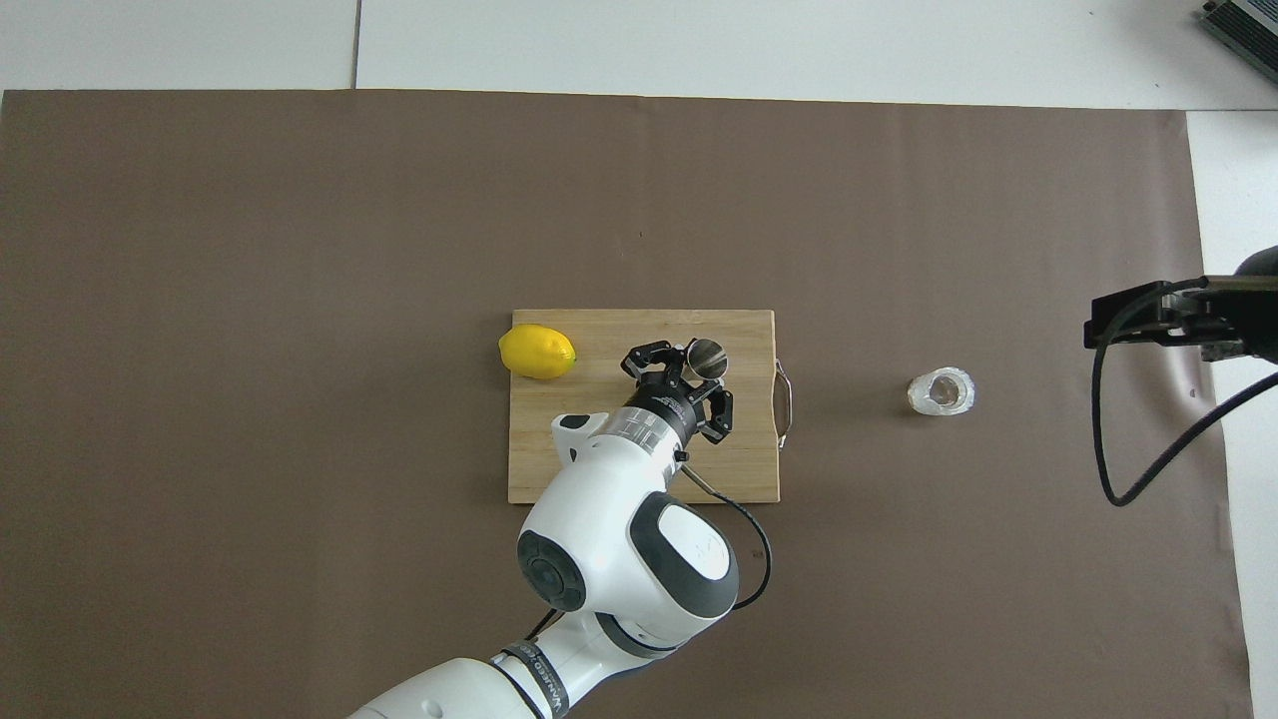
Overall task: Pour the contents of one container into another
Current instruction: 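Lower the metal cup onto the wooden board with the left gripper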
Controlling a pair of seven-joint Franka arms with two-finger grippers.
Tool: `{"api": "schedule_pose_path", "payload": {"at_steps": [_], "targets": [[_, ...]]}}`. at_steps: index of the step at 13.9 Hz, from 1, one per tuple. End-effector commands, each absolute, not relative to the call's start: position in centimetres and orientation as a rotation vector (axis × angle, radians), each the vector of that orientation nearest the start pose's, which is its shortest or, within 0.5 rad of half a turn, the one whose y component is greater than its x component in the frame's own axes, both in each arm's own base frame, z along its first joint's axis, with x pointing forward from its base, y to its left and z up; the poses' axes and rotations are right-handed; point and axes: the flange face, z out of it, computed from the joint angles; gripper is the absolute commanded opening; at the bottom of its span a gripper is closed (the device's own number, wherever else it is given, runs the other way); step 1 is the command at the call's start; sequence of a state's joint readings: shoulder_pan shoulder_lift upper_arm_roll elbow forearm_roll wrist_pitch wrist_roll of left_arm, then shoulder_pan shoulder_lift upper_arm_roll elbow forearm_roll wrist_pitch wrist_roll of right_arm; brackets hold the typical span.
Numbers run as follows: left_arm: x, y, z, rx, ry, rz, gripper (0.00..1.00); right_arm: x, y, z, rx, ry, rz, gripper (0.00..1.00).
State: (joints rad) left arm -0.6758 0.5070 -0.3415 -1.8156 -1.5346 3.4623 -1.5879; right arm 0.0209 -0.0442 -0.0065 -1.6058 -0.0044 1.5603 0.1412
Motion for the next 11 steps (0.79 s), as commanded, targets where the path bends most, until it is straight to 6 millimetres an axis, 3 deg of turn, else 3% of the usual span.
{"api": "schedule_pose_path", "payload": {"at_steps": [1, 7, 11], "targets": [[44.2, -45.3, 32.0, 0.876, 2.13, -0.298, 0.39, 53.5, 0.5, 63.1, -3.111, 0.181, 0.026, 1.0], [43.1, -45.4, 31.8, 0.891, 2.141, -0.306, 0.39, 53.5, 0.5, 63.1, -3.111, 0.181, 0.026, 1.0], [42.0, -45.0, 31.9, 0.901, 2.149, -0.304, 0.52, 53.5, 0.5, 63.1, -3.111, 0.181, 0.026, 1.0]]}}
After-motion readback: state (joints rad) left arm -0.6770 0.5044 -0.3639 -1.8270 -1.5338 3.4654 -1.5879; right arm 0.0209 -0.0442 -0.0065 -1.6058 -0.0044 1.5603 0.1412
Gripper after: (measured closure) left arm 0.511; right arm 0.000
